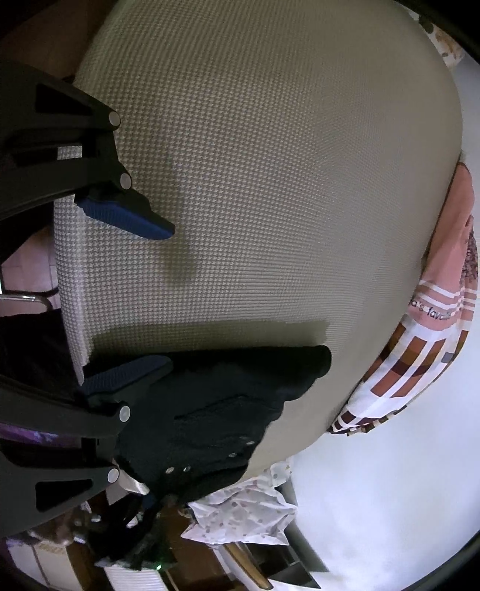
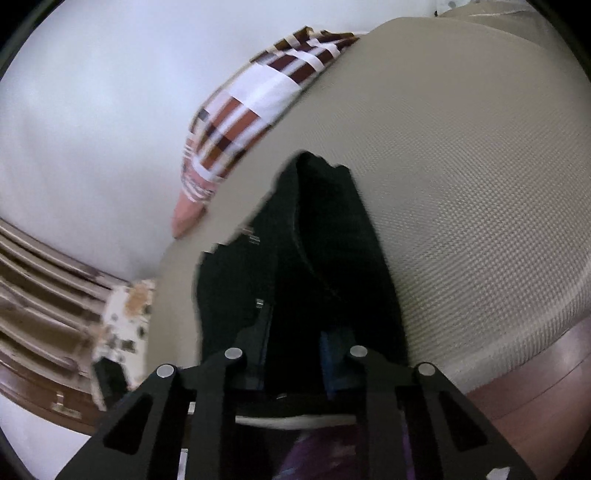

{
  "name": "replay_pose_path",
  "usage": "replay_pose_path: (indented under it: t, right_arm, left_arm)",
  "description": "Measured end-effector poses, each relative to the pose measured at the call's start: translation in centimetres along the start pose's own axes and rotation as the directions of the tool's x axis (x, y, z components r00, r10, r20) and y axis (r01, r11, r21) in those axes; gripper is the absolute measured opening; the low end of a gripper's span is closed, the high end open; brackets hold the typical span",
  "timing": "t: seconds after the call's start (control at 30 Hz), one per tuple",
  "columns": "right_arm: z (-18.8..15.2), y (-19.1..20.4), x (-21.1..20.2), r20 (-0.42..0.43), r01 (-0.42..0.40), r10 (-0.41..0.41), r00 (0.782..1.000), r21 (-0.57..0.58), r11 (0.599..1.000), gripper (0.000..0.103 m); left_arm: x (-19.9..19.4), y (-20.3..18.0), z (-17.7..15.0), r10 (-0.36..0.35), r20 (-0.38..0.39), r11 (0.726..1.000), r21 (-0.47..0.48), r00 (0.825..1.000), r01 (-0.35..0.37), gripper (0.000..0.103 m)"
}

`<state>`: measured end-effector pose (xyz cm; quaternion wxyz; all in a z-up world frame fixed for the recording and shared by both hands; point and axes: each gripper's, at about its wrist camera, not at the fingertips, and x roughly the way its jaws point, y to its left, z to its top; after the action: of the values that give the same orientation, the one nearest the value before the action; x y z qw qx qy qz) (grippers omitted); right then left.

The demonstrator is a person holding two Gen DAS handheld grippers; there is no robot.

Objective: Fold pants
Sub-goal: 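Lift both grippers away from the folded black pants, then move both open grippers down onto the edges of the black pants stack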

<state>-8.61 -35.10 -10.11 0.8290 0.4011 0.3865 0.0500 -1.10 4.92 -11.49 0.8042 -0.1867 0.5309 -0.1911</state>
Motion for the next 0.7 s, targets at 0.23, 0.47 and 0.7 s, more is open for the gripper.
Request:
replay_pose_path:
  t: [0.23,0.47,0.7]
  right_arm:
    - [-1.6,0.1,-2.5,-0.033,-0.060,0.065,0.997,0.119,0.991,0.013]
    - [-3.0,-4.1,-0.8,-0.085,-0.037,0.060,0.995,0.254,0.966,0.011]
    - [-2.9,-4.5,-0.4,-0.114,-0.027,0.057,0.992,0.248,0.968,0.011]
  left_arm:
    - [0.2,0.3,0.2,-0.010,-0.003,1.000,-0.025,1.000,0.010,0.066]
    - [0.4,-0.2,0.0,0.004,-0.019,1.000,0.001,1.000,-0.004,0.066]
    - [0.9,-0.4,0.2,0.009,-0.024,1.000,0.006,1.000,-0.009,0.067]
